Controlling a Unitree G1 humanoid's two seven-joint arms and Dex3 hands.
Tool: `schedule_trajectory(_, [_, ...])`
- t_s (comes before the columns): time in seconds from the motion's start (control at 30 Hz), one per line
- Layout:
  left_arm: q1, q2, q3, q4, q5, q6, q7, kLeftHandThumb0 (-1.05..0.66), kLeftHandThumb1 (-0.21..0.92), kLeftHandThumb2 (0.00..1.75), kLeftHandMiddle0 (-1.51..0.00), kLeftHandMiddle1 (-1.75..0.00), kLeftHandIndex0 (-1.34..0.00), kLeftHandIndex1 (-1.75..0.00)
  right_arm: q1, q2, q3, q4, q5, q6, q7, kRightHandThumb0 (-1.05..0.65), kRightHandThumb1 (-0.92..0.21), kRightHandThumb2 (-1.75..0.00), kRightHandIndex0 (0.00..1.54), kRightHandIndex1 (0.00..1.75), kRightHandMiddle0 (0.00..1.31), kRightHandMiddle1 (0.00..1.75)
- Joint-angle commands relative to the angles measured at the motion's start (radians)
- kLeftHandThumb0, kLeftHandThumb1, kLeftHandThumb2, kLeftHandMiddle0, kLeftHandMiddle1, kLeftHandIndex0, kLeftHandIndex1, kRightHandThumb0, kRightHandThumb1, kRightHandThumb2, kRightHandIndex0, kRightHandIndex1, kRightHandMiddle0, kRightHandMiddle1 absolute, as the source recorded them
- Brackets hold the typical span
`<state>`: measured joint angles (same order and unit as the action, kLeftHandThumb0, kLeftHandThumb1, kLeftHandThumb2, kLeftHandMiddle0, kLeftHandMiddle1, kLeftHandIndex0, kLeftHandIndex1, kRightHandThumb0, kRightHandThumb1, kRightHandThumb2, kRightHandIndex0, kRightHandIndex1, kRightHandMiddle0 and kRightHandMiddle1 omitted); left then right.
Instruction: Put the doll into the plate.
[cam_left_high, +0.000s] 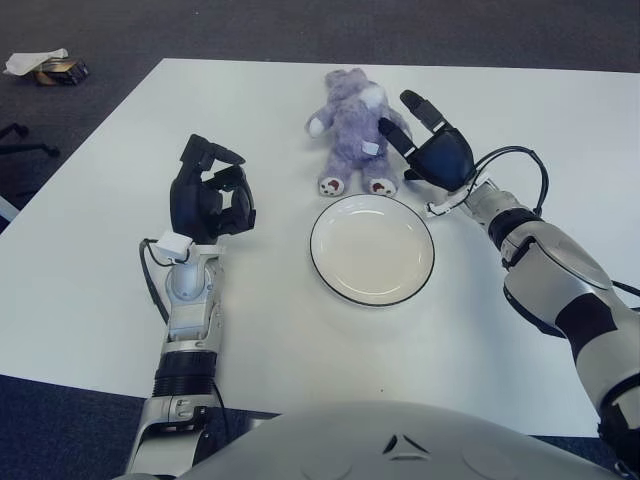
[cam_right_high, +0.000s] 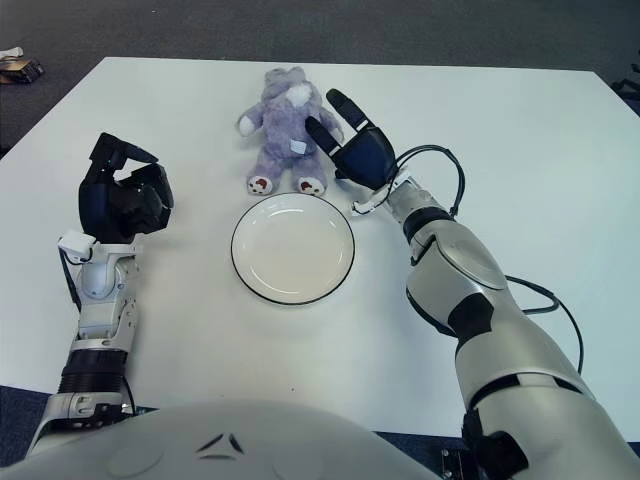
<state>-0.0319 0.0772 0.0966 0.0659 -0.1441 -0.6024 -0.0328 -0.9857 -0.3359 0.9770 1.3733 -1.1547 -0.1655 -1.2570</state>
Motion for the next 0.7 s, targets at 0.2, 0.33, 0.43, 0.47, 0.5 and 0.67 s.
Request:
schedule_trajectory(0.2, [0.104, -0.072, -0.017, 0.095, 0.011, -0.007, 0.01, -0.43, 0.47, 1.13, -1.24, -1.75, -0.49, -1.75, -0.004, 0.002, 0.015, 0.005, -0.013, -0.01, 0.006, -0.63, -0.65, -0.74, 0.0, 0.35, 0.0, 0.53])
schedule_trajectory(0.33, [0.103, -0.075, -0.016, 0.096, 0.014, -0.008, 0.016, -0.43, 0.46, 1.13, -1.24, -1.75, -0.49, -1.75, -0.002, 0.006, 0.0, 0.003, 0.002, -0.024, -0.006, -0.63, -0.64, -0.74, 0.0, 0.35, 0.0, 0.55])
schedule_trajectory(0.43, [0.103, -0.075, -0.016, 0.097, 0.019, -0.007, 0.021, -0.43, 0.46, 1.13, -1.24, -1.75, -0.49, -1.75, -0.001, 0.009, -0.008, 0.003, 0.012, -0.033, -0.008, -0.64, -0.64, -0.74, 0.0, 0.34, 0.0, 0.56])
schedule_trajectory(0.47, [0.103, -0.075, -0.016, 0.097, 0.02, -0.007, 0.022, -0.43, 0.46, 1.13, -1.24, -1.75, -0.49, -1.75, -0.001, 0.01, -0.01, 0.003, 0.013, -0.036, -0.008, -0.64, -0.64, -0.74, 0.0, 0.33, 0.0, 0.57])
schedule_trajectory(0.5, [0.104, -0.075, -0.016, 0.097, 0.021, -0.008, 0.023, -0.43, 0.47, 1.13, -1.25, -1.75, -0.49, -1.75, -0.001, 0.011, -0.013, 0.003, 0.016, -0.039, -0.007, -0.65, -0.64, -0.74, 0.0, 0.33, 0.0, 0.58])
schedule_trajectory(0.67, [0.103, -0.076, -0.017, 0.1, 0.023, -0.013, 0.026, -0.43, 0.47, 1.12, -1.24, -1.75, -0.49, -1.75, 0.001, 0.017, -0.025, 0.003, 0.025, -0.047, -0.012, -0.65, -0.63, -0.73, 0.0, 0.33, 0.0, 0.6])
